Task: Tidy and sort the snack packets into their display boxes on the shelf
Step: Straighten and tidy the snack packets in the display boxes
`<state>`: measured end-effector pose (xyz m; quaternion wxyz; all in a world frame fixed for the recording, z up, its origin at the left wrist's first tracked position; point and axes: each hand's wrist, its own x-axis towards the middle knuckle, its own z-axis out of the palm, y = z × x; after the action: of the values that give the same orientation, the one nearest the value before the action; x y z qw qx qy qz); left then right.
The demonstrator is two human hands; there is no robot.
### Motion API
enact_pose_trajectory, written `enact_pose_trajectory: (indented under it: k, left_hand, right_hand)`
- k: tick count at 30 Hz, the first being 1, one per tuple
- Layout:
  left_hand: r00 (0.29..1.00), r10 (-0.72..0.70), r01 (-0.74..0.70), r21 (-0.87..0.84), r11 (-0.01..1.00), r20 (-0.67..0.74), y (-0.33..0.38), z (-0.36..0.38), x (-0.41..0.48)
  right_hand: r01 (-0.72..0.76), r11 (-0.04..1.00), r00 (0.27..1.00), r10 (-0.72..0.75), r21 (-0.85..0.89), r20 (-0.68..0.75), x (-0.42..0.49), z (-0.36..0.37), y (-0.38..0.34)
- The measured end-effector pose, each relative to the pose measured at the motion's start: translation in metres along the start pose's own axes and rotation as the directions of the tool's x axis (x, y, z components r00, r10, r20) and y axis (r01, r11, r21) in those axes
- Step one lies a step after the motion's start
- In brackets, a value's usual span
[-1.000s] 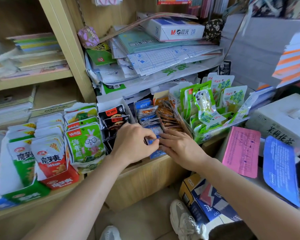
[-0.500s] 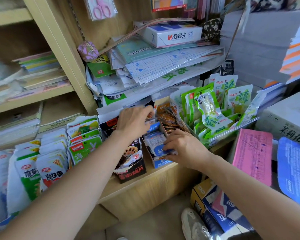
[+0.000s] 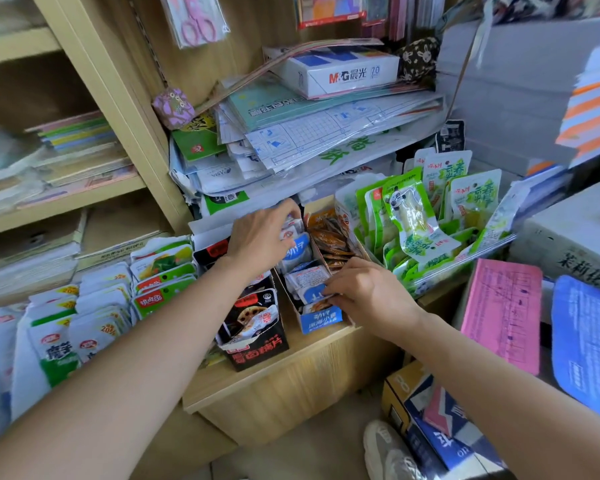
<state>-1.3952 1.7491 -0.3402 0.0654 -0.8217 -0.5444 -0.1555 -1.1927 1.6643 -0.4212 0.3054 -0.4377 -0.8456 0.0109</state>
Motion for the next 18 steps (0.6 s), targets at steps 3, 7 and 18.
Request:
enact_pose_trajectory:
  k: [3, 7, 18]
  left_hand:
    - [0.997, -0.077, 0.077, -0.053, 0.996, 0.007, -0.002, 0.002, 0.001]
    - [0.996, -0.013, 0.027, -0.154, 0.988, 0.093, -0.005, 0.003, -0.002]
    - [0.956, 0.218, -0.192, -0.142, 0.971, 0.197, 0.003, -0.012, -0.050]
  right_hand:
    - [-0.024, 0.999, 0.994, 0.021, -0.026, -0.104, 0.006, -0.004, -0.003]
    - [-0.083, 0.995, 0.994, 0.078, -0.057, -0.083, 0.013, 0.005, -0.005]
    - [-0.266, 0.964, 0.962, 0.266, 0.018, -0.057, 0.022, 0.006, -0.010]
